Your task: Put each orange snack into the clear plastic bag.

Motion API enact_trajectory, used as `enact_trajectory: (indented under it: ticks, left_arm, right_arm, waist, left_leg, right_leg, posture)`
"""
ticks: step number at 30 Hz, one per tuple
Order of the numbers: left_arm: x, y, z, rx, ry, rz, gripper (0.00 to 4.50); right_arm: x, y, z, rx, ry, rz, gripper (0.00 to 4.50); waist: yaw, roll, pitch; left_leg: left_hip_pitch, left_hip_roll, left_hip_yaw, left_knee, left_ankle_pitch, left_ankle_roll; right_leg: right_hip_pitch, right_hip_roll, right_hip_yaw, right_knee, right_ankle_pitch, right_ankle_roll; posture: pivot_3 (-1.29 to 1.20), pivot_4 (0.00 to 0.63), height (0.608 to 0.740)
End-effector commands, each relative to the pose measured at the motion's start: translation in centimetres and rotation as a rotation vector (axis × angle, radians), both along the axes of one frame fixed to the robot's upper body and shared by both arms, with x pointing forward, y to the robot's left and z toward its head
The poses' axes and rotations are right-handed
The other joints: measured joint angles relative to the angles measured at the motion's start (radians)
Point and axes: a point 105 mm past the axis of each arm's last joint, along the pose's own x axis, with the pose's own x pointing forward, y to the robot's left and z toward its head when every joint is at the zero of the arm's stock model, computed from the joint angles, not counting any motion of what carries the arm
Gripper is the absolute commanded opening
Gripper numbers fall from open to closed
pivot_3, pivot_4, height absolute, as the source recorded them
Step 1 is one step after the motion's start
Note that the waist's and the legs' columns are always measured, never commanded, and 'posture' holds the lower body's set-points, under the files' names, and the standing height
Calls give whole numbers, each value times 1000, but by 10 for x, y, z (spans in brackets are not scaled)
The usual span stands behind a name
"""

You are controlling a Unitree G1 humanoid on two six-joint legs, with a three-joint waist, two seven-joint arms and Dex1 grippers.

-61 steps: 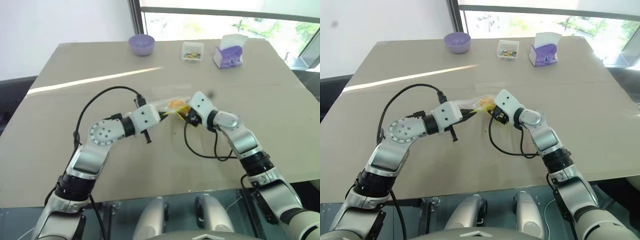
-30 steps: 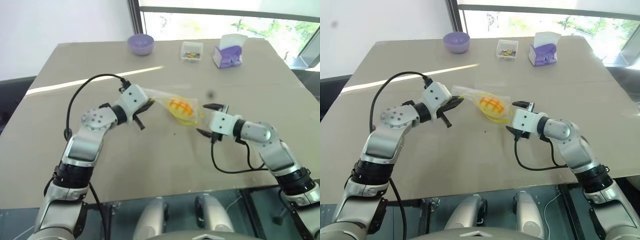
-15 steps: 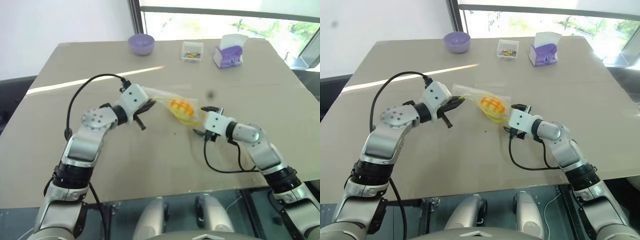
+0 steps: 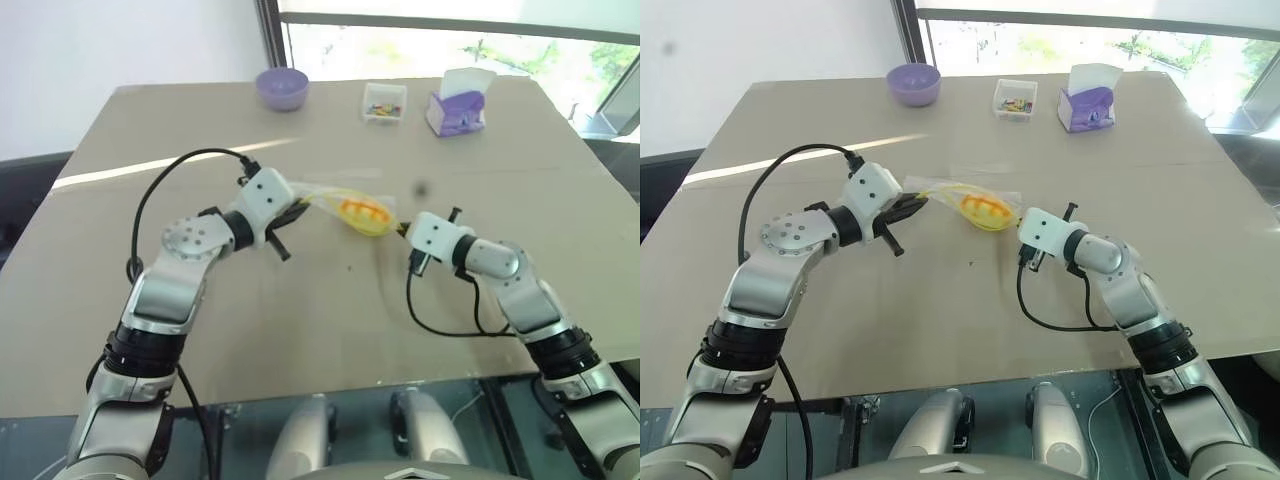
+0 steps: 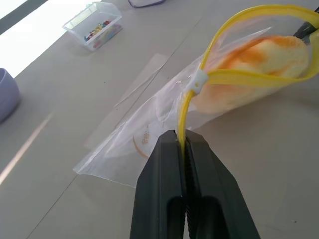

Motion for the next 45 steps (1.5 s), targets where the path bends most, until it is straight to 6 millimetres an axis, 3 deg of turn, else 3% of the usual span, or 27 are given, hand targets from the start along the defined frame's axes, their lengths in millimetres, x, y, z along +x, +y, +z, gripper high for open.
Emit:
enact_trajectory:
  ticks: [1,9,12,14,16,18,21,24,27,33,36,41,45]
  left_arm:
    - [2,0,27,-37,-87,-2,0]
    - [48,16,77,-236,-87,49,0]
    - [45,-4,87,-357,73,-109,0]
    - [57,-3,98,-419,81,-91,0]
    - [67,-8,98,-461,142,-79,0]
    - [60,-23,95,-403,161,-181,0]
    - [47,-35,111,-483,215,-301,0]
    - [27,-40,129,-583,262,-431,0]
    - [17,-33,137,-667,314,-481,0]
    - [1,-35,119,-566,346,-498,0]
    - [-2,-38,110,-520,336,-486,0]
    - [10,-33,75,-251,189,-339,0]
    - [9,-36,83,-317,176,-336,0]
  right_arm:
    - [8,-7,32,36,-93,-27,32]
    - [66,-62,103,-40,-279,-191,32]
    - [79,-70,134,-33,-333,-212,32]
    - [87,-74,144,-45,-345,-228,32]
    - [93,-75,137,-88,-286,-208,32]
    - [90,-70,120,-144,-176,-121,32]
    - [70,-60,101,-194,8,68,32]
    - [45,-46,107,-93,143,239,32]
    - [36,-43,120,39,225,295,32]
    - [36,-42,150,234,201,314,32]
    - [27,-39,150,250,236,355,32]
    - [22,-50,137,68,231,304,32]
    - [10,-49,151,30,233,343,32]
  waist:
    - [0,0,0]
    - [-1,0,1]
    - [-5,0,1]
    - [-8,0,1]
    - [-10,0,1]
    - [-18,0,1]
    - [-28,0,1]
    - [-34,1,1]
    - [-46,2,2]
    - [-43,2,2]
    - [-34,3,2]
    - [-21,3,2]
    - [-16,3,3]
  left_leg:
    - [0,0,0,0,0,0]
    - [0,-3,0,1,0,0]
    - [-1,-3,0,0,2,-2]
    - [-3,-3,0,-2,2,-4]
    - [-8,-3,0,-2,2,-4]
    - [-13,-4,1,-3,2,-4]
    - [-16,-4,0,-8,3,-4]
    - [-27,-3,-2,-5,3,-4]
    - [-29,-2,-2,-5,3,-4]
    - [-26,-2,-2,-4,3,-4]
    - [-26,-2,-2,2,3,-4]
    - [-25,-3,-1,7,3,-4]
    - [-27,-4,-2,10,2,-4]
  right_leg:
    - [0,0,0,0,0,0]
    - [0,0,0,0,0,0]
    - [0,0,-1,-1,0,0]
    - [-2,0,0,-4,0,0]
    - [-7,0,0,-5,0,0]
    - [-11,-1,0,-6,0,0]
    - [-13,-1,-1,-9,0,0]
    - [-22,-1,-3,-9,0,0]
    - [-25,-1,-2,-9,0,1]
    - [-24,-2,-2,-7,0,1]
    - [-24,-2,-1,-1,0,1]
    - [-24,-3,0,5,0,0]
    - [-25,-4,-1,6,1,0]
  posture:
    - [0,150,740]
    - [0,150,740]
    - [0,150,740]
    - [0,150,740]
    - [0,150,740]
    - [0,150,740]
    - [0,150,740]
    - [0,150,740]
    - [0,150,740]
    - [0,150,740]
    - [0,150,740]
    - [0,150,740]
    - [0,150,740]
